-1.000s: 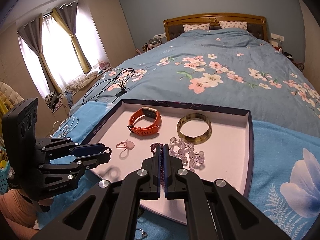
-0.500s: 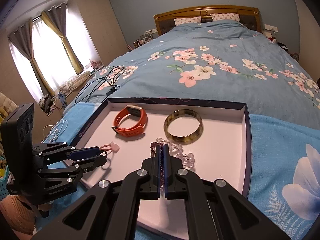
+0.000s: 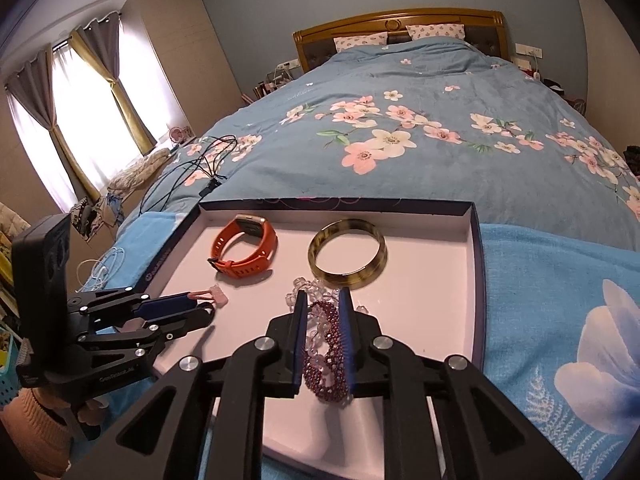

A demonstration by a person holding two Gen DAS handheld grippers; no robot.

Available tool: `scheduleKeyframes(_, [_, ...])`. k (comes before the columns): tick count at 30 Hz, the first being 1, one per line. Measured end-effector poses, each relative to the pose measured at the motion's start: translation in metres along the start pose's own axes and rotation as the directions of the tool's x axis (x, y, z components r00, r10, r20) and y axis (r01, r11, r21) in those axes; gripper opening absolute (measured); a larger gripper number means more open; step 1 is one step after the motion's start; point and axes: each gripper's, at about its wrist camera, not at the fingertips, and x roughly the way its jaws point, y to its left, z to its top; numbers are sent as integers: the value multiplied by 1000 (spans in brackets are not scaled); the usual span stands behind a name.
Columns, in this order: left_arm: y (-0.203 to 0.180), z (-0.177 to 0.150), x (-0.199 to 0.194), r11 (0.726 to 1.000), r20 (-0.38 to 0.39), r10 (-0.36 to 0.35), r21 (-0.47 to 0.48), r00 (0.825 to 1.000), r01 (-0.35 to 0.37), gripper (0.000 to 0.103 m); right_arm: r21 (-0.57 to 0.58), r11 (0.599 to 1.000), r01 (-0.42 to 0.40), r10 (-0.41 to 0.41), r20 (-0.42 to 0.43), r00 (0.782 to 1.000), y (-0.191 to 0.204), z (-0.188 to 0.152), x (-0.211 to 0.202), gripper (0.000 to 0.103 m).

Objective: Organize jewelry
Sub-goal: 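Lower the necklace and black ring into the box while both tools open, then grasp the amber ring with the left tool while the right tool grasps the green beaded ring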

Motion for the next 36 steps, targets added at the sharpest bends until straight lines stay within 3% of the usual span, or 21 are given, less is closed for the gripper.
scheduleKeyframes(6, [2,-2,-26,1000,57,-5,-8,998,6,37,-40,999,-14,15,37,999,11,-5,-25,24])
scheduleKeyframes(21, [-11,-42,-100,996,149,-81,38,985,76,41,-106,991,-85,89,28,996,31,-44,-65,25])
scheduleKeyframes(36, [-42,-74,-84,987,71,-132,101,989,125,42,-61,989,-138,133,-72,988,40,-85,-45,25])
